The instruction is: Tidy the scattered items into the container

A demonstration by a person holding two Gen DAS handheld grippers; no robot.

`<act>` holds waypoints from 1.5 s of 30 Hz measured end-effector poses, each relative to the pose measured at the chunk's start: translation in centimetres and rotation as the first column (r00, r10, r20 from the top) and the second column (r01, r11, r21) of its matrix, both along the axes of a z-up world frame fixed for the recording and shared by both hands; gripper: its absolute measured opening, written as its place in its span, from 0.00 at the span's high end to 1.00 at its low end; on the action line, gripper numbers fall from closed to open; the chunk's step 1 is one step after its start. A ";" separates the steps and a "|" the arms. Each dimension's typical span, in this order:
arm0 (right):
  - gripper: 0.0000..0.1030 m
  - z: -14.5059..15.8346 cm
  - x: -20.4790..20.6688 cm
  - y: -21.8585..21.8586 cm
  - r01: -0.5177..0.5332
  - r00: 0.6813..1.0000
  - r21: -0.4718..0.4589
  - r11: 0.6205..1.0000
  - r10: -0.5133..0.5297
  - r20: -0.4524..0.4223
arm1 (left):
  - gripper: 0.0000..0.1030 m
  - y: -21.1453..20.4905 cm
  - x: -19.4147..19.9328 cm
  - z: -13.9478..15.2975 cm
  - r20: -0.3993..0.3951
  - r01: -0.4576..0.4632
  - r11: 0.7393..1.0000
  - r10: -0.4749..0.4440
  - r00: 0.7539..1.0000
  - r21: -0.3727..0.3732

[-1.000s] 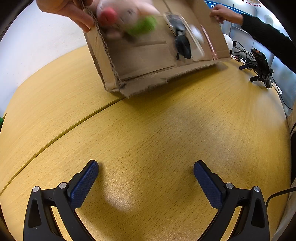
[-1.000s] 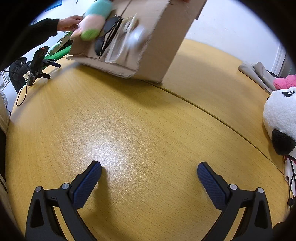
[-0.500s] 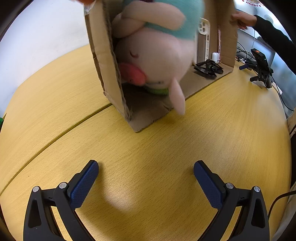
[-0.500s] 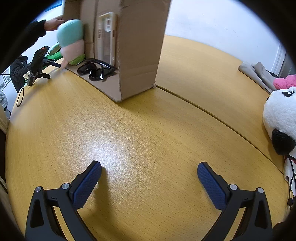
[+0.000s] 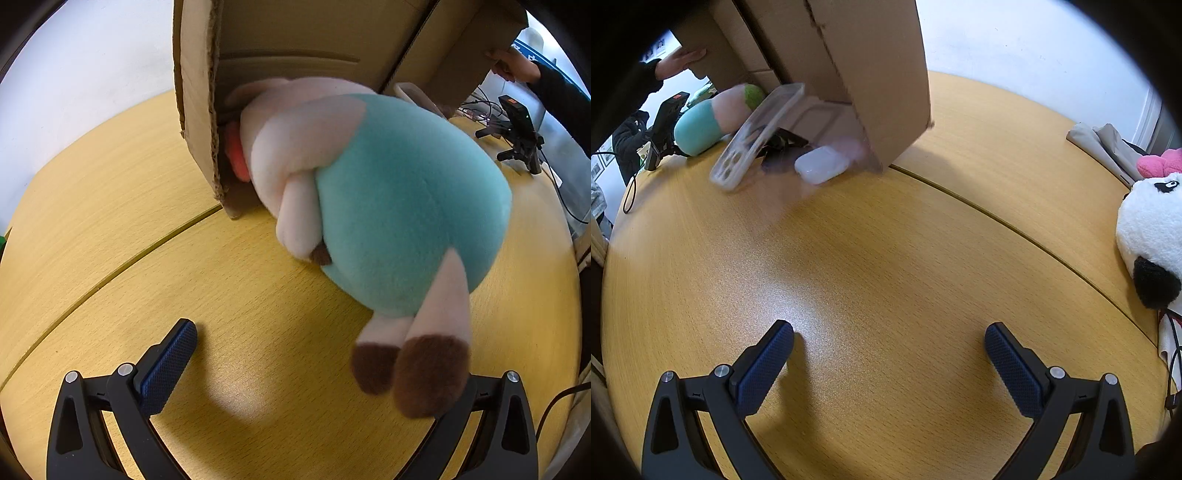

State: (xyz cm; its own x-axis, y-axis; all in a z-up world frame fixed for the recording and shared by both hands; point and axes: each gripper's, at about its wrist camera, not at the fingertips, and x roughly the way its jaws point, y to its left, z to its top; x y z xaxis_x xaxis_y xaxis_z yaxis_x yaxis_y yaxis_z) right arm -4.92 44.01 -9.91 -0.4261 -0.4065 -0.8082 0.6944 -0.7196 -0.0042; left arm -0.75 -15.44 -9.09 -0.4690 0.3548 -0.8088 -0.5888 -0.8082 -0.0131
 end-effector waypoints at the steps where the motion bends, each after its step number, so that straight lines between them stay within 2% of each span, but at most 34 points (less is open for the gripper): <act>1: 0.00 0.0 0.0 0.0 0.000 1.000 0.000 1.000 0.000 0.000 | 0.00 0.0 0.0 0.0 0.000 0.000 1.000 0.000 1.000 0.000; 45: 0.00 0.0 0.3 -0.1 0.005 1.000 -0.001 1.000 -0.005 -0.002 | 0.00 0.0 -0.1 0.0 0.000 0.005 1.000 -0.005 1.000 0.001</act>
State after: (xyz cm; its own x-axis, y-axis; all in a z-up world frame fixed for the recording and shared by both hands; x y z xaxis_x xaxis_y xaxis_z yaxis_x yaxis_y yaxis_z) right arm -4.66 43.93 -9.91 -0.4299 -0.4050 -0.8069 0.6906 -0.7232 -0.0049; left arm -0.80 -15.42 -9.13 -0.4672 0.3577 -0.8086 -0.5931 -0.8050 -0.0134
